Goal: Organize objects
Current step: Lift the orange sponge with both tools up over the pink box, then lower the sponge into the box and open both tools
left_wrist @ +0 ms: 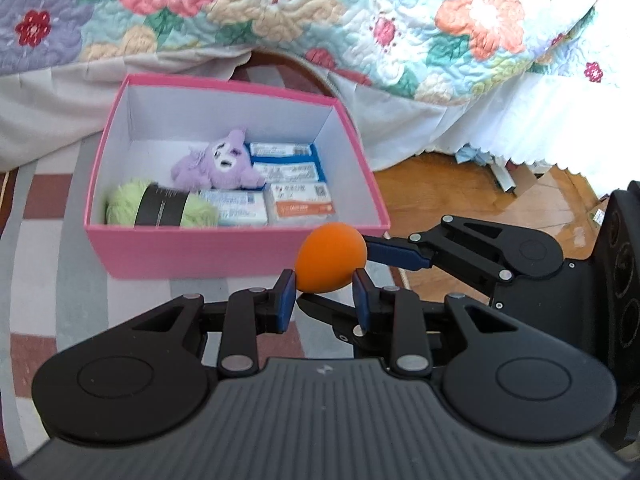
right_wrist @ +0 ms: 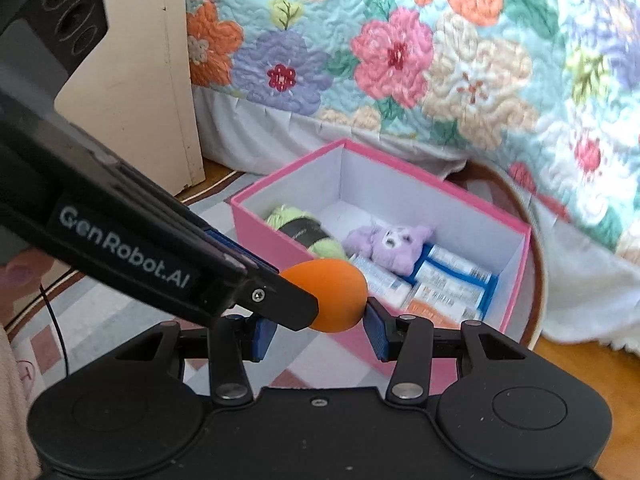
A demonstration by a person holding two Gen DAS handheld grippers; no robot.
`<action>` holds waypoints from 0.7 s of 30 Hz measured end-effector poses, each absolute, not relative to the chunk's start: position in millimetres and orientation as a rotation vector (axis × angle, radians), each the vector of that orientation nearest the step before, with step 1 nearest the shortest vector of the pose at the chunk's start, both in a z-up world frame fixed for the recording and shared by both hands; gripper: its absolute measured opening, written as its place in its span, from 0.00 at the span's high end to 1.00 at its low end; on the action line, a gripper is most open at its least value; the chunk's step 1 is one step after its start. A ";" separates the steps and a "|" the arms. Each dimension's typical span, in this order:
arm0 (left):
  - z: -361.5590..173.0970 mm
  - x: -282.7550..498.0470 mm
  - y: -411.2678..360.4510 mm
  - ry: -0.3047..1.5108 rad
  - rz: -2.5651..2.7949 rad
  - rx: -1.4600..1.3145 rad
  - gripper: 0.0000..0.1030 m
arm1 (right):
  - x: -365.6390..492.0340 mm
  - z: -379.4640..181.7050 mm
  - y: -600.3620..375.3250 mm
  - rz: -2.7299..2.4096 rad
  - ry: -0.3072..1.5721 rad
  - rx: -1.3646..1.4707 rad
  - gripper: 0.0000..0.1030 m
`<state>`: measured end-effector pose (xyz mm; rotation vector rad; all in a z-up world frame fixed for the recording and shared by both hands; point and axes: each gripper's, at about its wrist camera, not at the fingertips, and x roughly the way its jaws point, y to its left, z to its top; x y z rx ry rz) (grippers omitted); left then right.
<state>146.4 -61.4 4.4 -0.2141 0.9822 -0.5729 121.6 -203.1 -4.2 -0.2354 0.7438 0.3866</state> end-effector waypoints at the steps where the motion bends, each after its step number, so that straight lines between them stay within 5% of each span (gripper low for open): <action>1: 7.0 148.5 -62.1 0.976 -0.576 -0.216 0.73 | 122.4 -1.7 -203.1 0.384 0.731 -0.253 0.49; 21: -0.7 232.0 -93.7 1.006 -0.557 -0.281 0.70 | 184.1 -1.1 -245.1 0.316 0.723 -0.117 0.49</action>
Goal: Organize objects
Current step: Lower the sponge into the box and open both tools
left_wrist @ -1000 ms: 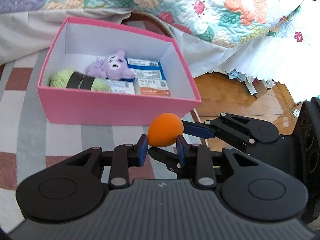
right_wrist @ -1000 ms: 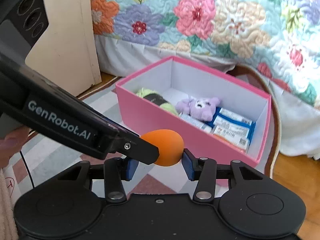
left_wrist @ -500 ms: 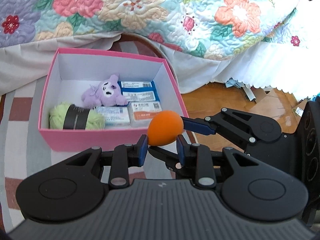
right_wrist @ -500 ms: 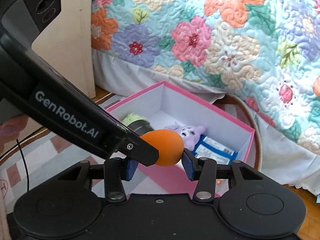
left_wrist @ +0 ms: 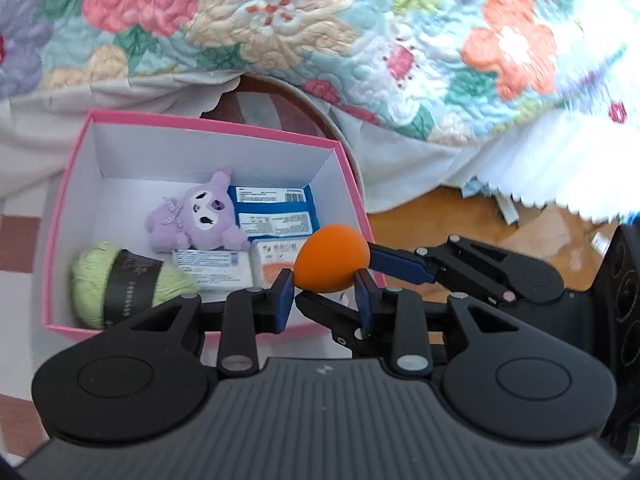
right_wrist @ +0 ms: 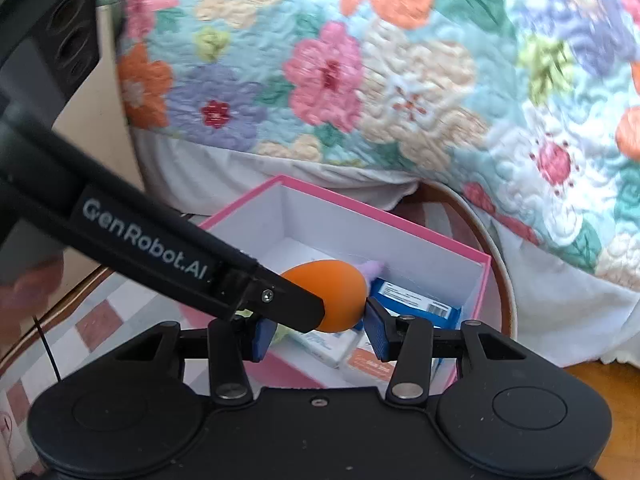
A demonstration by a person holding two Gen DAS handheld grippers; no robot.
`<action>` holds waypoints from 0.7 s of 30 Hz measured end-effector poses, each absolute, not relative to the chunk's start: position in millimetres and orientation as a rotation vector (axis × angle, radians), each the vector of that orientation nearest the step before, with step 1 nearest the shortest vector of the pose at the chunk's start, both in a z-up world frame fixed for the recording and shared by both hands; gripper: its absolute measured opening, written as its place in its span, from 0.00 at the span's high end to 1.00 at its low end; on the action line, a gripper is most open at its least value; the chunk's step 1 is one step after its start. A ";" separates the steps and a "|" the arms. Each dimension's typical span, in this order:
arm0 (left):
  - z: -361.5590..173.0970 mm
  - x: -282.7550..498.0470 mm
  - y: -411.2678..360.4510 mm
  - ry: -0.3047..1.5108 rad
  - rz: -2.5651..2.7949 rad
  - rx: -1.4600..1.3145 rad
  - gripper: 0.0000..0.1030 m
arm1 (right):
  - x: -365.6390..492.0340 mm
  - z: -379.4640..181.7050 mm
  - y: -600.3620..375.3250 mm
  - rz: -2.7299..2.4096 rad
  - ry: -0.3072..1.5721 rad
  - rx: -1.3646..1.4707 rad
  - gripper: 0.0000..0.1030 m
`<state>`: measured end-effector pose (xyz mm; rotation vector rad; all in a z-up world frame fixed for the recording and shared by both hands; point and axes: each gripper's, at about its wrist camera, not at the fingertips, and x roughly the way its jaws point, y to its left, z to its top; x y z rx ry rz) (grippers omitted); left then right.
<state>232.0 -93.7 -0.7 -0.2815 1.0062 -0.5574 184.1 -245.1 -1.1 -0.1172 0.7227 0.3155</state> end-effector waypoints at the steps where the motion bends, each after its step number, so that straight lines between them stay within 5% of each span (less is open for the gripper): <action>1: -4.3 237.6 -96.6 1.008 -0.552 -0.287 0.70 | 190.5 -3.6 -249.1 0.313 0.737 -0.103 0.49; 21: -60.6 297.0 -102.7 1.026 -0.511 -0.498 0.70 | 259.4 -43.5 -276.8 0.319 0.859 -0.122 0.47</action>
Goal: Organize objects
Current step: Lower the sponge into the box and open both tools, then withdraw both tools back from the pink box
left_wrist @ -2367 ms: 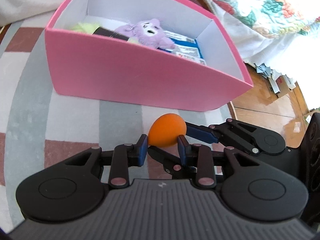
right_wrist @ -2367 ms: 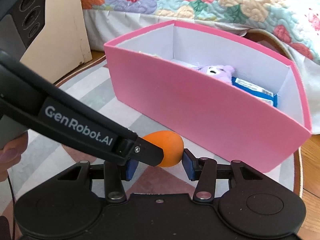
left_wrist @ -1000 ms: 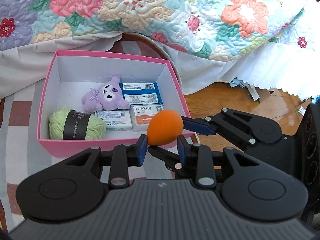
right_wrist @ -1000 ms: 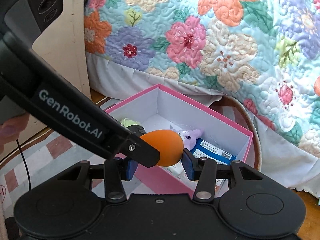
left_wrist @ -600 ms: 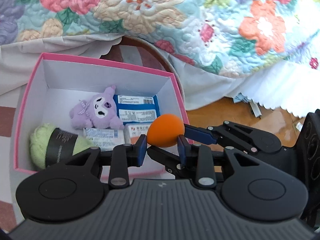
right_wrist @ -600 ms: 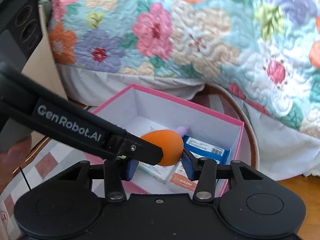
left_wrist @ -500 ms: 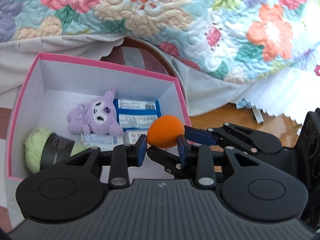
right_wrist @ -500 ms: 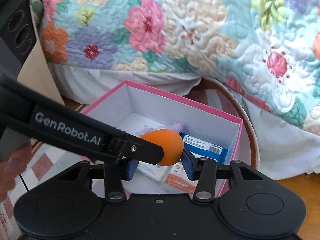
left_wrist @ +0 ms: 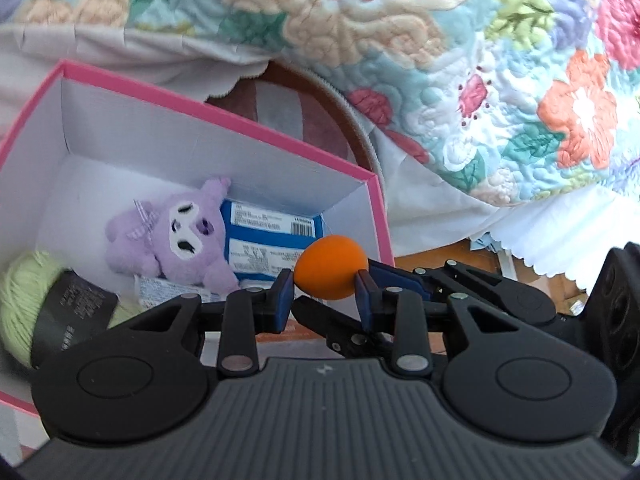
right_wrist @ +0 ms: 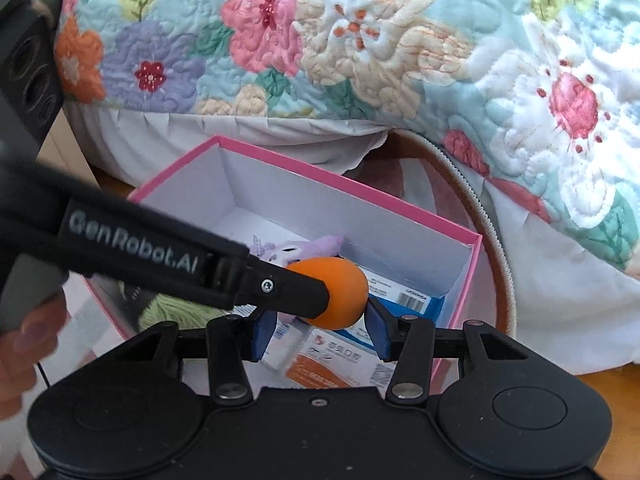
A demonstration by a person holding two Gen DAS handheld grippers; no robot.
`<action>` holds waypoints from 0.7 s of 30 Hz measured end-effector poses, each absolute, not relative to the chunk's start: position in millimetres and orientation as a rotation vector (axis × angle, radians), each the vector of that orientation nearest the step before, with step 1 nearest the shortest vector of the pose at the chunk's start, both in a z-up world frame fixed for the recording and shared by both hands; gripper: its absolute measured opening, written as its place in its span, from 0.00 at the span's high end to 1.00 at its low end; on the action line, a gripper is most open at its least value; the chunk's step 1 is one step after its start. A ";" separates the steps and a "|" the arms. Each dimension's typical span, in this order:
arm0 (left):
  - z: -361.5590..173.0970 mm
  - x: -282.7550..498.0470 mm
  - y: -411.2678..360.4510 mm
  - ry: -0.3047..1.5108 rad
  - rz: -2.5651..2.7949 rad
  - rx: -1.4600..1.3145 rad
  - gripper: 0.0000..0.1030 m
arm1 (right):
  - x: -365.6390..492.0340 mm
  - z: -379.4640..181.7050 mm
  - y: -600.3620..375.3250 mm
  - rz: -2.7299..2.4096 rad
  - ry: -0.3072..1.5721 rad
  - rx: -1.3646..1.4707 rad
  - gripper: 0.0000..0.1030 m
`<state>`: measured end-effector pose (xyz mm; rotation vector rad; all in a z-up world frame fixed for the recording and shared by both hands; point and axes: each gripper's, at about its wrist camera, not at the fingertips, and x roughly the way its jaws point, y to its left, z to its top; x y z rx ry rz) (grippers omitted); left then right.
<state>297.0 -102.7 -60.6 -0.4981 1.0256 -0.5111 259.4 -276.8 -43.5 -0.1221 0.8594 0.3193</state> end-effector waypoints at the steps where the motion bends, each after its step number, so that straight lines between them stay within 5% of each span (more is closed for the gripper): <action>1: -61.3 297.5 -103.5 1.024 -0.511 -0.496 0.70 | 259.5 -44.5 -277.3 0.322 0.860 -0.126 0.47; 14: -69.5 319.8 -101.0 1.023 -0.407 -0.469 0.70 | 282.8 -59.8 -270.5 0.265 0.862 -0.178 0.39; 21: -65.8 309.3 -83.7 1.055 -0.336 -0.438 0.58 | 264.7 -49.2 -279.8 0.251 0.828 -0.125 0.37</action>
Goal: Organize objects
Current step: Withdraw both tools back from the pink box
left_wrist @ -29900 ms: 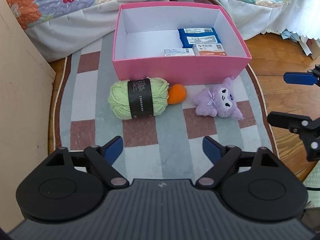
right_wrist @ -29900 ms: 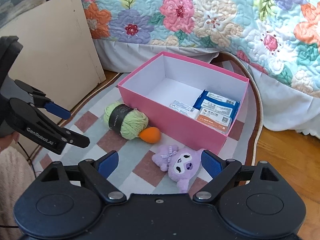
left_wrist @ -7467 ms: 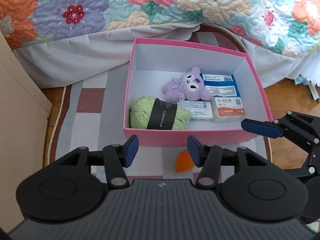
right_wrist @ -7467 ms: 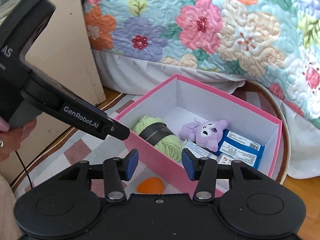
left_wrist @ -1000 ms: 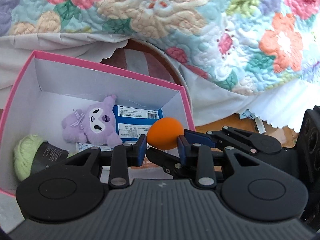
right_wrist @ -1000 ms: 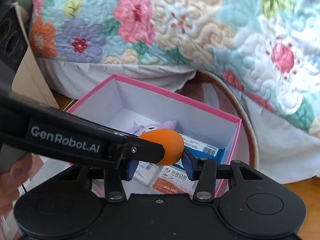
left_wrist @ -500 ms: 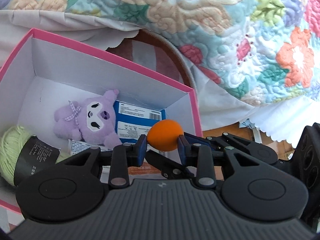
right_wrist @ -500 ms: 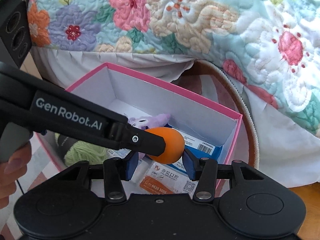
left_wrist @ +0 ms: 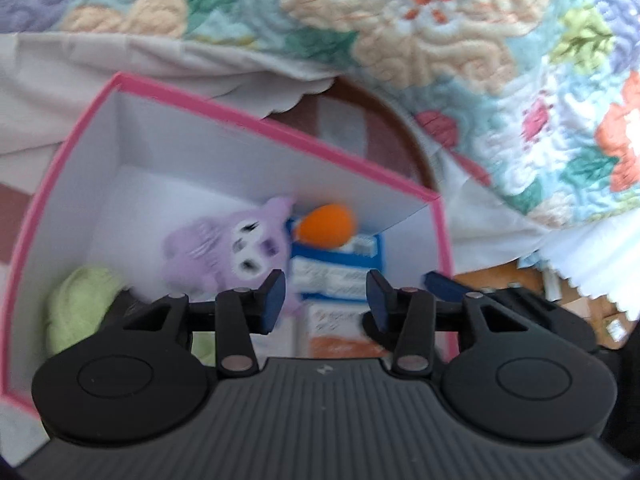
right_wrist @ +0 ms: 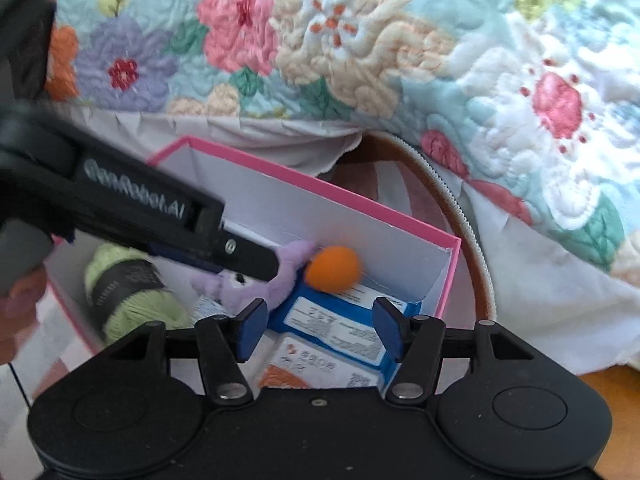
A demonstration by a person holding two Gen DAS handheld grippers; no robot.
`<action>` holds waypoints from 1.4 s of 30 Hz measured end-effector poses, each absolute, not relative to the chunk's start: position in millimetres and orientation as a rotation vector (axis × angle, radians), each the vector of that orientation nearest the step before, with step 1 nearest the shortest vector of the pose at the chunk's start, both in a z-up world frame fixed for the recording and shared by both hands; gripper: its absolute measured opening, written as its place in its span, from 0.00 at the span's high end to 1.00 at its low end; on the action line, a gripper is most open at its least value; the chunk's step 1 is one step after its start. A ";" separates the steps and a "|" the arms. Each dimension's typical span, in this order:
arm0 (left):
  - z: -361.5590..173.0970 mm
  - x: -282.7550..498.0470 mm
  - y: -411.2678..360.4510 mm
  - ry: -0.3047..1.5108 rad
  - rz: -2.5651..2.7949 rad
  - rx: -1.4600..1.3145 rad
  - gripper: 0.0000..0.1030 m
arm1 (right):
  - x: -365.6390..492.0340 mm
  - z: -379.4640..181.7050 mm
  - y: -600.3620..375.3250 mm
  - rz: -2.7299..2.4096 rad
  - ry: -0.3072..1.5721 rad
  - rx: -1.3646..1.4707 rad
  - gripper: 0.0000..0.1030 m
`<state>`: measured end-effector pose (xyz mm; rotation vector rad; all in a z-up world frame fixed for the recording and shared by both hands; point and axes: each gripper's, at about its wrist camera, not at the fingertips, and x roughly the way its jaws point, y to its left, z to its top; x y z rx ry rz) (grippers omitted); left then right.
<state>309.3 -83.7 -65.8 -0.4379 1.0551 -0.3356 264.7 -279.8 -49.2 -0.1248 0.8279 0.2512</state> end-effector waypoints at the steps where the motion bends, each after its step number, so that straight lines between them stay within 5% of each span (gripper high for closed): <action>1: -66.0 305.5 -81.2 1.065 -0.319 -0.428 0.58 | 260.0 -47.1 -282.5 0.265 0.817 -0.092 0.35; 28: 14.3 155.7 -46.7 1.007 -0.189 -0.060 0.53 | 149.8 23.6 -268.6 0.229 0.747 0.036 0.33; 42: 20.6 122.4 -37.6 0.994 -0.085 -0.032 0.42 | 107.1 20.4 -256.9 0.202 0.768 0.104 0.21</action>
